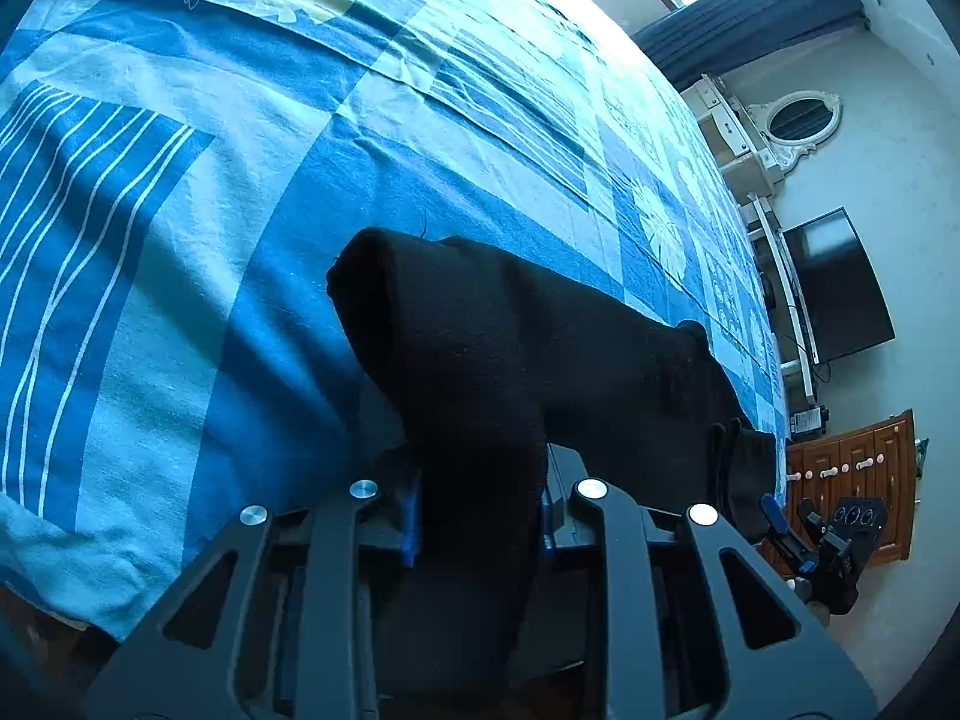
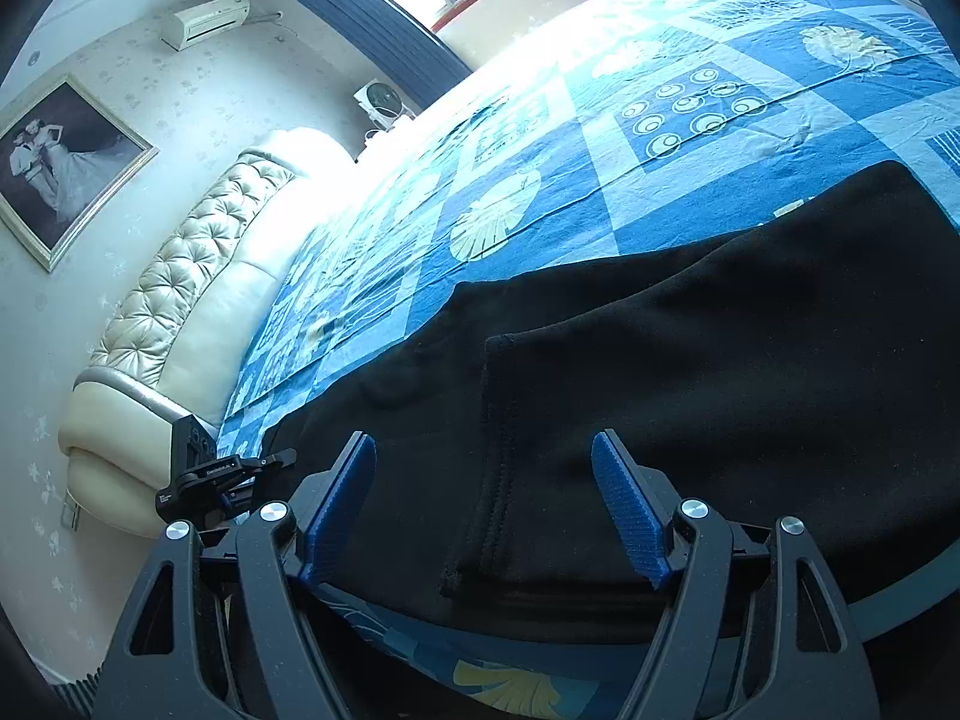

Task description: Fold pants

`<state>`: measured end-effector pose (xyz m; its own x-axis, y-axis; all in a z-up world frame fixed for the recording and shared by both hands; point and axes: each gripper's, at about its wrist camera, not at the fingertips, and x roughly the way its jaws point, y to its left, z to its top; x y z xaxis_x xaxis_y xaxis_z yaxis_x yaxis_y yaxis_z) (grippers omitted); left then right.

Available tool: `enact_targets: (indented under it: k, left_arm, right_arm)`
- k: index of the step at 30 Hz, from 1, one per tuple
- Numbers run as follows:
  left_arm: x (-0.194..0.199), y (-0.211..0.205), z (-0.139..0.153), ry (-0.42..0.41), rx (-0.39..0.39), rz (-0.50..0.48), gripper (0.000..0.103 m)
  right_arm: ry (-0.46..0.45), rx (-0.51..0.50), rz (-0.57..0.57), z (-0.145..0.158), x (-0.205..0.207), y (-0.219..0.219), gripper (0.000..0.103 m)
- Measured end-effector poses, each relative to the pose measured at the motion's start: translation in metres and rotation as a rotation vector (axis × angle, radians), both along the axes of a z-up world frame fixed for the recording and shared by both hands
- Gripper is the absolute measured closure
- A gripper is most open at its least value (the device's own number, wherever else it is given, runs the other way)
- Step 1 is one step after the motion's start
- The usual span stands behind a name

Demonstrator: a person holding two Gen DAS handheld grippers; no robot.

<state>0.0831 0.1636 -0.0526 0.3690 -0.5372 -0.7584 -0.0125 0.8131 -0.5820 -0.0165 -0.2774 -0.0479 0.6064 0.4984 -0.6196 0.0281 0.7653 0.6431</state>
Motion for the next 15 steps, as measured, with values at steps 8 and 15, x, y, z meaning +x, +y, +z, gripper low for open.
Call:
enact_targets:
  k: [8,15]
  left_arm:
    - [-0.004,-0.058,0.089,-0.124,0.04,-0.076,0.082]
    - [0.003,-0.171,0.144,-0.238,0.128,-0.226,0.084]
  right_arm:
    - [-0.012,-0.007,-0.063,0.005,0.001,-0.018,0.029]
    - [-0.007,0.061,-0.17,0.008,-0.002,-0.053,0.029]
